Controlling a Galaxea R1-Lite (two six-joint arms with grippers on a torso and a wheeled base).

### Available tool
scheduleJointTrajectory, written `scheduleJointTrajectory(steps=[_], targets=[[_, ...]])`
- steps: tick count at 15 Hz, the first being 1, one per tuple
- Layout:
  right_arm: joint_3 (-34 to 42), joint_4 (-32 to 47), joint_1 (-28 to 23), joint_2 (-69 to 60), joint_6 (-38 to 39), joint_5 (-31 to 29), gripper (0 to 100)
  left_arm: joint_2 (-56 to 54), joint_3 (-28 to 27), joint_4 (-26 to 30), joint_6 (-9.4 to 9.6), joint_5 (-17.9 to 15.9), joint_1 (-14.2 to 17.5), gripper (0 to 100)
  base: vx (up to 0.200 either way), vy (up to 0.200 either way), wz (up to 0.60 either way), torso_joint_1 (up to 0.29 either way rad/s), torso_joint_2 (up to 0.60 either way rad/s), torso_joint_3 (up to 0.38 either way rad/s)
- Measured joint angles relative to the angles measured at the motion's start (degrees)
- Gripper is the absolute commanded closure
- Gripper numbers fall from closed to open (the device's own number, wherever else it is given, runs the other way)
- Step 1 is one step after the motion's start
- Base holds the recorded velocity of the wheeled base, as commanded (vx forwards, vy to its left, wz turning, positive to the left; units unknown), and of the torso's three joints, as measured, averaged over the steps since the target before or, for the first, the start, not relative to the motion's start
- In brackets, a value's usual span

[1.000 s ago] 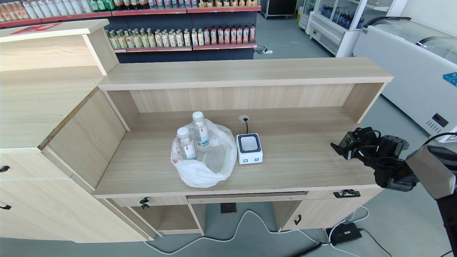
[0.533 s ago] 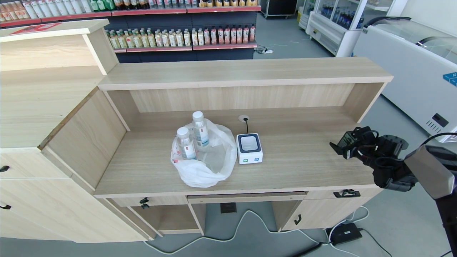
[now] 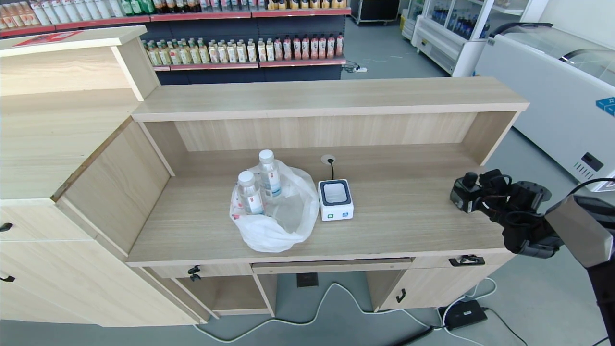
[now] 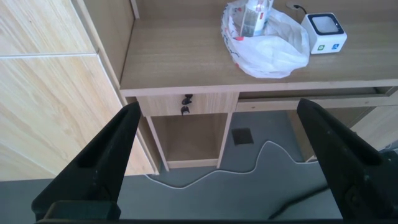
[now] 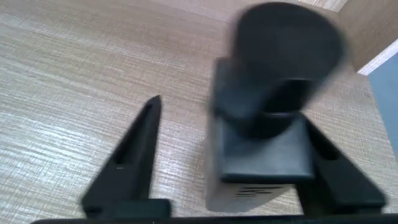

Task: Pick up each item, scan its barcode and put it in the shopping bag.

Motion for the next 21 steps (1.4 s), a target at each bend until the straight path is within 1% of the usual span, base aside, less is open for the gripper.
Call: scheduleJointTrajectory(steps=[6, 9, 11, 13, 15, 16, 17, 18, 19, 21], targets=[[2.7, -0.9, 0.0, -2.1, -0.6, -0.5, 100, 0.0, 0.0, 0.0, 0.00, 0.0, 0.0, 0, 0.000, 0.000, 0.00, 0.000, 0.00, 0.000], [5.5, -1.7, -0.1, -5.2, -0.2, -1.5, 100, 0.0, 0.0, 0.0, 0.02, 0.0, 0.0, 0, 0.000, 0.000, 0.00, 0.000, 0.00, 0.000], [9.2, -1.2, 0.2, -10.4, 4.3, -1.5, 100, 0.0, 0.0, 0.0, 0.00, 0.0, 0.0, 0, 0.000, 0.000, 0.00, 0.000, 0.00, 0.000], [13.9, 2.0, 2.0, -19.3, 11.8, -1.4, 100, 0.0, 0.0, 0.0, 0.00, 0.0, 0.0, 0, 0.000, 0.000, 0.00, 0.000, 0.00, 0.000], [18.5, 6.4, 6.1, -31.5, 18.7, -0.5, 100, 0.0, 0.0, 0.0, 0.00, 0.0, 0.0, 0, 0.000, 0.000, 0.00, 0.000, 0.00, 0.000], [20.8, 8.2, 8.9, -37.8, 21.7, 0.4, 100, 0.0, 0.0, 0.0, 0.00, 0.0, 0.0, 0, 0.000, 0.000, 0.00, 0.000, 0.00, 0.000], [22.7, 9.6, 13.0, -43.5, 23.9, 1.4, 100, 0.0, 0.0, 0.0, 0.00, 0.0, 0.0, 0, 0.000, 0.000, 0.00, 0.000, 0.00, 0.000], [24.3, 10.7, 18.5, -48.8, 25.5, 2.4, 100, 0.0, 0.0, 0.0, 0.00, 0.0, 0.0, 0, 0.000, 0.000, 0.00, 0.000, 0.00, 0.000], [25.8, 12.8, 25.3, -54.0, 26.6, 3.2, 100, 0.0, 0.0, 0.0, 0.00, 0.0, 0.0, 0, 0.000, 0.000, 0.00, 0.000, 0.00, 0.000], [27.4, 19.2, 38.3, -62.6, 28.0, 4.1, 100, 0.0, 0.0, 0.0, 0.00, 0.0, 0.0, 0, 0.000, 0.000, 0.00, 0.000, 0.00, 0.000]])
